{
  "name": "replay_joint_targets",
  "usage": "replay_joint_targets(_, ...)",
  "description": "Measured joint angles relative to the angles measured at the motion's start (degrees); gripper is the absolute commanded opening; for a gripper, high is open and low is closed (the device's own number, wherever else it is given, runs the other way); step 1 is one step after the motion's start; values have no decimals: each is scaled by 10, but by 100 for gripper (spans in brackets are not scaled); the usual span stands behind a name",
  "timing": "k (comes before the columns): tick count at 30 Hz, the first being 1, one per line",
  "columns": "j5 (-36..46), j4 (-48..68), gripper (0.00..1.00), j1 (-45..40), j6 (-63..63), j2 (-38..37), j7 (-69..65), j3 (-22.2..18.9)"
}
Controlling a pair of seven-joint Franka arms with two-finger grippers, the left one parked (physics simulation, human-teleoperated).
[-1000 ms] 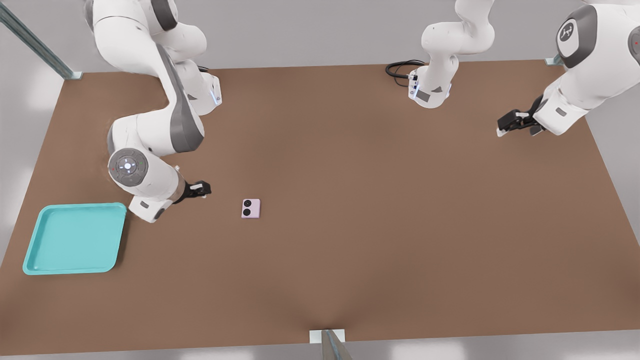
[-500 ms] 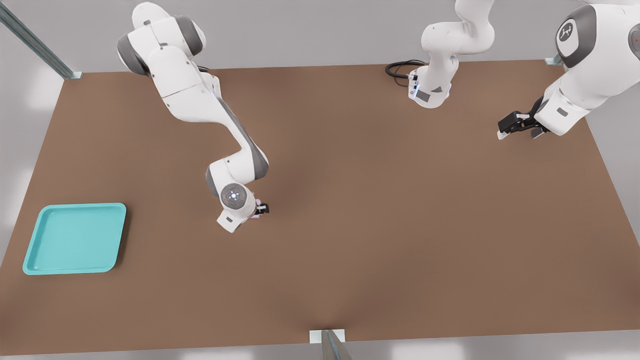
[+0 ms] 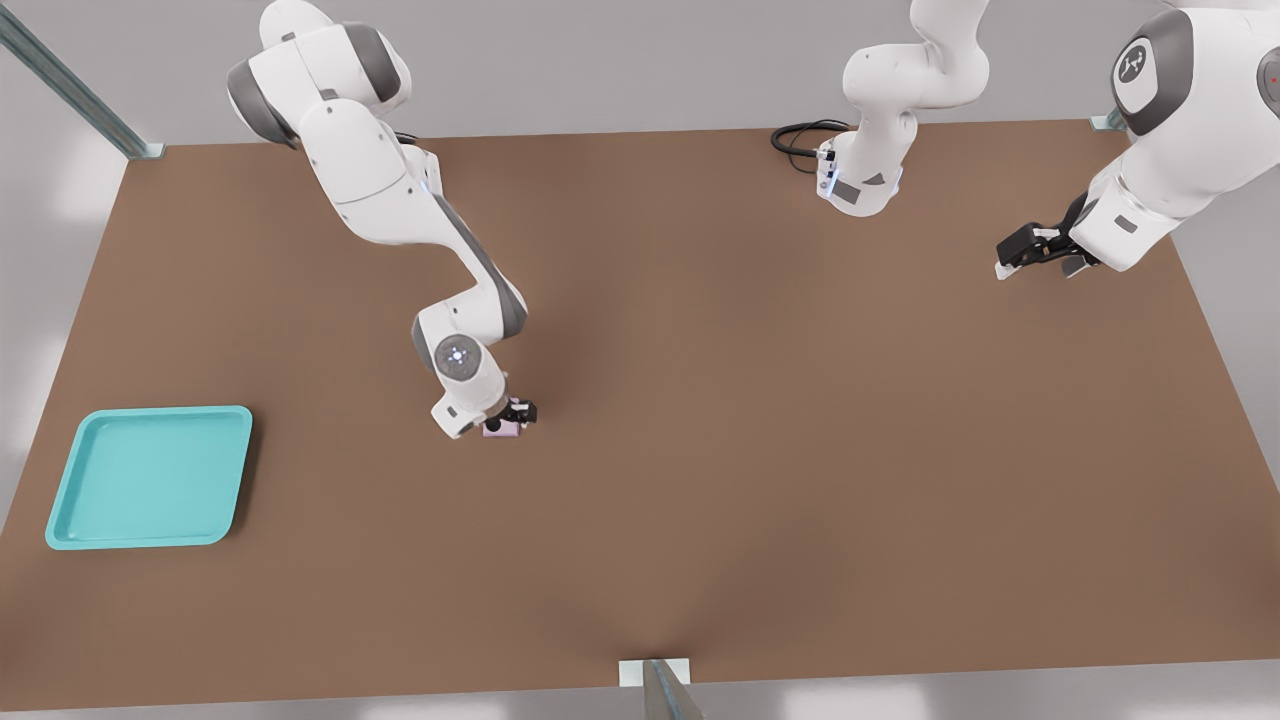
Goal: Keep left arm still and place phone on the tray with right arm
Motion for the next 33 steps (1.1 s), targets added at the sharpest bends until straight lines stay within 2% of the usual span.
replay_joint_targets(4, 0, -3, 100, -1, 27, 9, 12, 0)
replay_joint_targets(8, -1, -8, 96, -1, 42, 11, 20, 0)
replay_joint_targets(11, -8, -15, 87, -1, 48, 10, 24, 0)
replay_joint_targets(16, -15, -22, 79, -1, 52, 7, 28, 0)
replay_joint_targets(18, -16, -24, 72, -1, 53, 5, 27, 0)
replay_joint_targets(24, -17, -20, 72, -2, 37, -30, 23, 0)
replay_joint_targets(29, -16, -21, 72, -87, -23, -105, -3, -1)
replay_joint_targets(33, -16, -14, 72, -218, -57, -118, -60, -1)
